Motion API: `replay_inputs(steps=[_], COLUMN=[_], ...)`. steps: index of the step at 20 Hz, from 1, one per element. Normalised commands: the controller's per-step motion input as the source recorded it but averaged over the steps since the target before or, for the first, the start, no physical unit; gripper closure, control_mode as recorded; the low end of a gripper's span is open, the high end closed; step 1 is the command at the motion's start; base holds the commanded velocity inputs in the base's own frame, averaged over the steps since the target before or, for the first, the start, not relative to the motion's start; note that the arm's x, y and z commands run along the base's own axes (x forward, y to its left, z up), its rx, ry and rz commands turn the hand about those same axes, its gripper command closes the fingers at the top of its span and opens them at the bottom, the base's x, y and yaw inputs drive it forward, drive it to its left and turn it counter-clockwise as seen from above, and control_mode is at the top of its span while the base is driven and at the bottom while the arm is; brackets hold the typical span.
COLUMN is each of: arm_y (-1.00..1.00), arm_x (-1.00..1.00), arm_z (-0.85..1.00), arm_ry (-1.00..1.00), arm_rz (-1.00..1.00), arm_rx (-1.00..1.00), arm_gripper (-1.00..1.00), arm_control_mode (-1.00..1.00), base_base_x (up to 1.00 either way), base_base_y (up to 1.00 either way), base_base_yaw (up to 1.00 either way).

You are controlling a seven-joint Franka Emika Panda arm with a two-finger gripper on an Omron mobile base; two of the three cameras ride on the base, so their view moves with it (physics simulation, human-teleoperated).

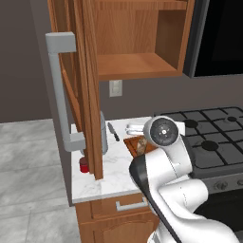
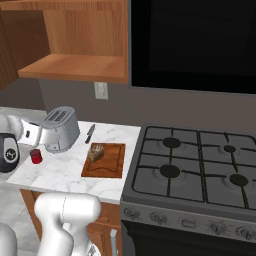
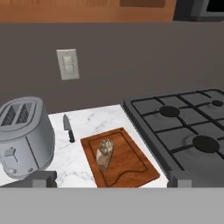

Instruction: Pick the bread, place it on the cutting board, pick the jam, place it on the counter, and close the cabinet.

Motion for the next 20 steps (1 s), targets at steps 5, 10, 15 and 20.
replay_inputs(steps=[5,10,15,20], arm_y=[0.0,0.0,0.0,0.0], arm_x=[-0.27,-0.26,-0.3,-0.32], arm_z=[0.01,0.06,0.12,0.1], arm_ry=[-0.07,-0.11,-0.14,-0.15], arm_rz=[0.04,0.05,0.06,0.07], arm_rx=[0.0,0.0,0.0,0.0], arm_gripper=[-1.0,-1.0,-1.0,-1.0], arm_control_mode=[-1.0,-1.0,-1.0,-1.0], base_base_x=[0.0,0.0,0.0,0.0], base_base_y=[0.0,0.0,0.0,0.0], base_base_yaw=[0.0,0.0,0.0,0.0])
